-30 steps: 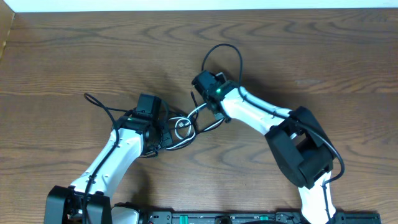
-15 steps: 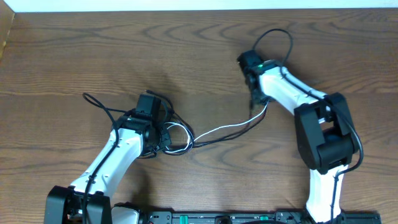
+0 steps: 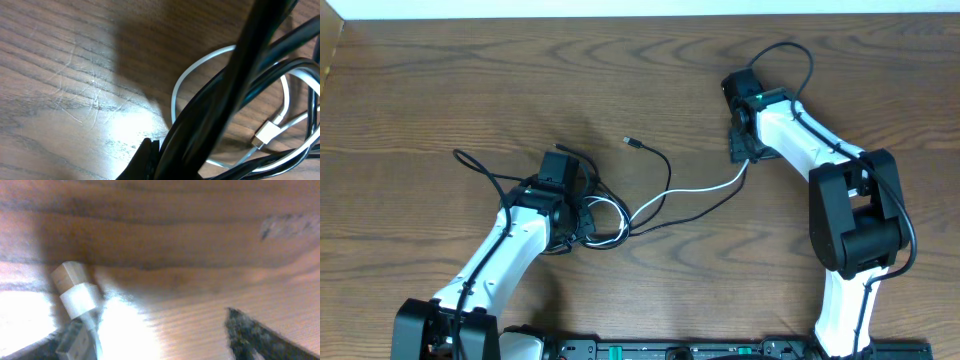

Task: Untangle cables
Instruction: 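Pull the white cable rightward with the right gripper, stretching it out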

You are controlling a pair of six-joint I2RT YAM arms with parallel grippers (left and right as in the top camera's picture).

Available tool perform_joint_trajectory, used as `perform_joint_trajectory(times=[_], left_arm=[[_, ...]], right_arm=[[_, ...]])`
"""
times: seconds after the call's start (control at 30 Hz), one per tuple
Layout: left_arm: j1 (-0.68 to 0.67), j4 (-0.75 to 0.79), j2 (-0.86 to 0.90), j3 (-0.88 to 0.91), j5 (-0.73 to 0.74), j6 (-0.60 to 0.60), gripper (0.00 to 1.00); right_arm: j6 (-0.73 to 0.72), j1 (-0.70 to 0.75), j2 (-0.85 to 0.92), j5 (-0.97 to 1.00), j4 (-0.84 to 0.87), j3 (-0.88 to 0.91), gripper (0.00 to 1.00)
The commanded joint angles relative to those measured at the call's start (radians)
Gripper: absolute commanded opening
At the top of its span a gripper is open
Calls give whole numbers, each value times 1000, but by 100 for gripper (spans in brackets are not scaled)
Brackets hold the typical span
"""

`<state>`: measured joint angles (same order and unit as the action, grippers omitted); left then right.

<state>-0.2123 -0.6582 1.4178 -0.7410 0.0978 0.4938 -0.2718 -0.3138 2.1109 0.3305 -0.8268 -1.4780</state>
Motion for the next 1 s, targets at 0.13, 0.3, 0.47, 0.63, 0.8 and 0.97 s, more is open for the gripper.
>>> perform_joint_trajectory(times=[0.13,0.3,0.47,0.63,0.8,0.97], left_arm=[[5,-7,8,3,-21,1,8],[5,-7,8,3,-21,1,8],[5,-7,8,3,-21,1,8],[5,-7,8,3,-19,1,8],[5,11,8,2,63,0,8],[14,64,8,2,190,-5,8]], right_arm=[[12,26,67,194,-53,59,99],[-32,98,67,201,-49,80,99],[-50,201,67,133,-52,87,99],[-50,300,67,-93,-32,87,99],[70,341,67,-480,16,87,99],[229,327,67,-759,37,87,99]])
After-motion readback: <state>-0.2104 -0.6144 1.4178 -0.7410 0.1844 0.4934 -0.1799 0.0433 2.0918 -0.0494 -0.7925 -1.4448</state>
